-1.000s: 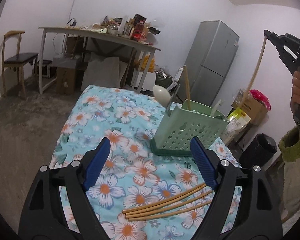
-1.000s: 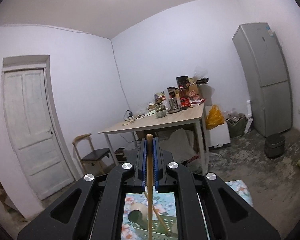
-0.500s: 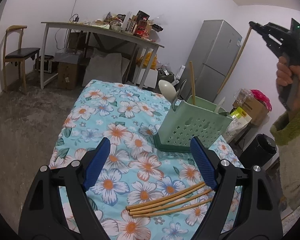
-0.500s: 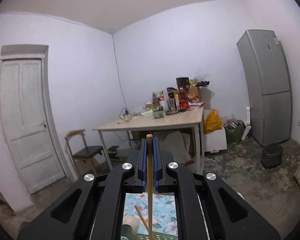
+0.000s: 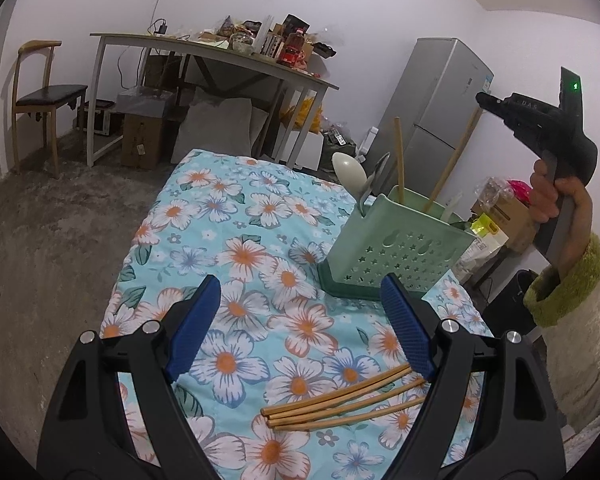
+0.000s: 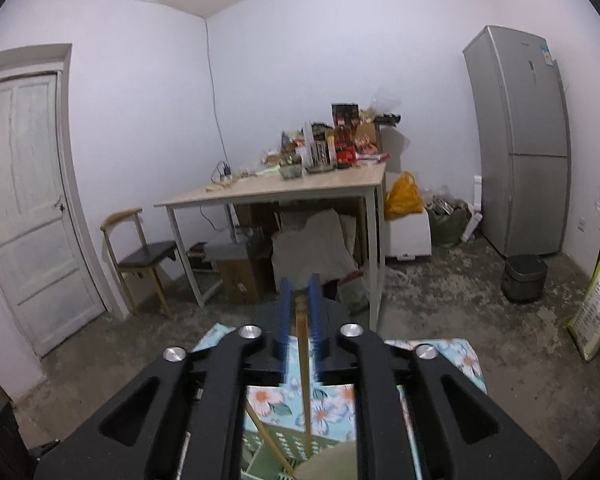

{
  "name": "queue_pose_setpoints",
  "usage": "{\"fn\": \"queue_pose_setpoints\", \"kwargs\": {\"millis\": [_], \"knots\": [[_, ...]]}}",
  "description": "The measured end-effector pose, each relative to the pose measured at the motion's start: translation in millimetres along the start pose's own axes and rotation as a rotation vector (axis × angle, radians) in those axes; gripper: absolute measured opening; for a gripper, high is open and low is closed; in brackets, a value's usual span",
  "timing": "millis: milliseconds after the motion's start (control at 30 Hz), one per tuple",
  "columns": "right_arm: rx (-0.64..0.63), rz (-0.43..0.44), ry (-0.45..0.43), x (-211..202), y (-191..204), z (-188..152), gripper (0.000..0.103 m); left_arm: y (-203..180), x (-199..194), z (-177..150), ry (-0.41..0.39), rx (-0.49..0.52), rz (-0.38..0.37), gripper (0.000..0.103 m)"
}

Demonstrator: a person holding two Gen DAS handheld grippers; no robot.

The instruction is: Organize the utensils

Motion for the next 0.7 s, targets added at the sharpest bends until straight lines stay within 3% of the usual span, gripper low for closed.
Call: {"fn": "queue_pose_setpoints", "kwargs": {"millis": [33, 67, 500, 700], "knots": [[0.004, -0.001, -0.002, -1.4, -0.5, 0.2, 0.038, 0.0, -0.1, 0.0, 0.001, 0.000, 0.000, 0.078], [0.007, 0.005, -0.012, -4.9, -0.8, 1.5, 0.040, -1.2, -0.5, -0.3, 0.001, 0.001, -0.001, 0.078], [0.011, 0.013, -0.087, -68.4, 7.7, 11.3, 0.048, -9.1, -7.9, -4.7, 0.002, -0.008, -0.022, 0.079], [0.049, 0.018, -0.095, -116.5, 14.2, -3.0, 0.054, -11.5, -14.8, -8.8, 0.003, -0.014, -0.042, 0.079]]}}
Point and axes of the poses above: each gripper's, at about its wrist camera, not at the fingertips, and x roughly the way its jaws point, y to its left, z to its top, the point moved 5 cm from there along x, roughly the way its jaws point, and after that the axes turned 5 degrees about z, right-handed, at the moved point
